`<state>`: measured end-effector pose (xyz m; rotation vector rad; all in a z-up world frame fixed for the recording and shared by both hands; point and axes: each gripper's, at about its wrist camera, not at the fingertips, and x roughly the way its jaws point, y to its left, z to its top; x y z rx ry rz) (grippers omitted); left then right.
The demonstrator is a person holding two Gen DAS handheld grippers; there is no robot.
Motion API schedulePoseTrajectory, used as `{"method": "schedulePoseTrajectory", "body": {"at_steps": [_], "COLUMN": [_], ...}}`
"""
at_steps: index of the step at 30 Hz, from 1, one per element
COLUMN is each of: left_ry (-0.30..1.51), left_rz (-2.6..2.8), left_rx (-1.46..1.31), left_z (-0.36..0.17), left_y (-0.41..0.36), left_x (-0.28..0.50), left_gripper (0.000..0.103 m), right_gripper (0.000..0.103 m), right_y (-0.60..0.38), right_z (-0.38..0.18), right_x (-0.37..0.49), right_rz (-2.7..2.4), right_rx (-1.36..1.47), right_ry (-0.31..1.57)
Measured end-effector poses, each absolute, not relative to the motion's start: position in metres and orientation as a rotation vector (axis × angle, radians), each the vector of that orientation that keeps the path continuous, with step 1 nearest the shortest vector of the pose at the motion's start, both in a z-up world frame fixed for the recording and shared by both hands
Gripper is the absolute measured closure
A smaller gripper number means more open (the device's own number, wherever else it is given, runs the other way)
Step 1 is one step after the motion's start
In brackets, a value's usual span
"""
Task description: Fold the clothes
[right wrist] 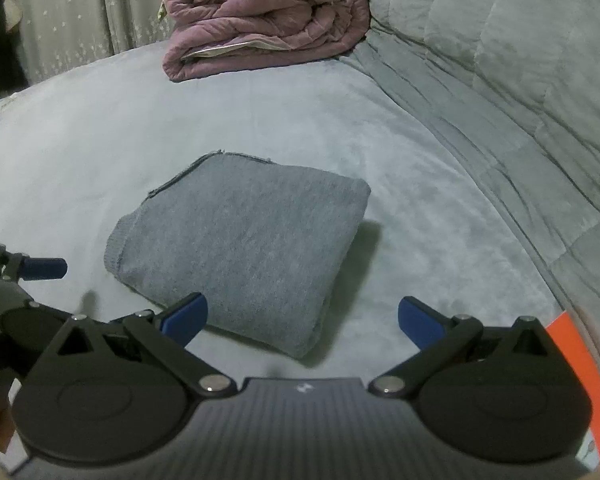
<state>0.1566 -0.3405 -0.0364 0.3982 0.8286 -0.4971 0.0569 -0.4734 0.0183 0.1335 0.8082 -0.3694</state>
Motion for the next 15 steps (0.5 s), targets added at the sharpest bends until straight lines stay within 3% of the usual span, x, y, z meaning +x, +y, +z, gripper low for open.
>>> {"method": "schedulePoseTrajectory", "body": {"at_steps": [15], "left_ry": [0.827], "left_rz": [-0.5], "left_rx": [0.405], "left_z": [-0.0364], "left_y": [-0.3398], "left_x": [0.1579], "left_gripper": [0.001], "right_gripper": [0.0], "right_y": [-0.4694], "right_z": [0.0155], "right_x": [0.0598], "right_rz": [-0.341], "right_rx": [0.122], "right_ry": [0.817]}}
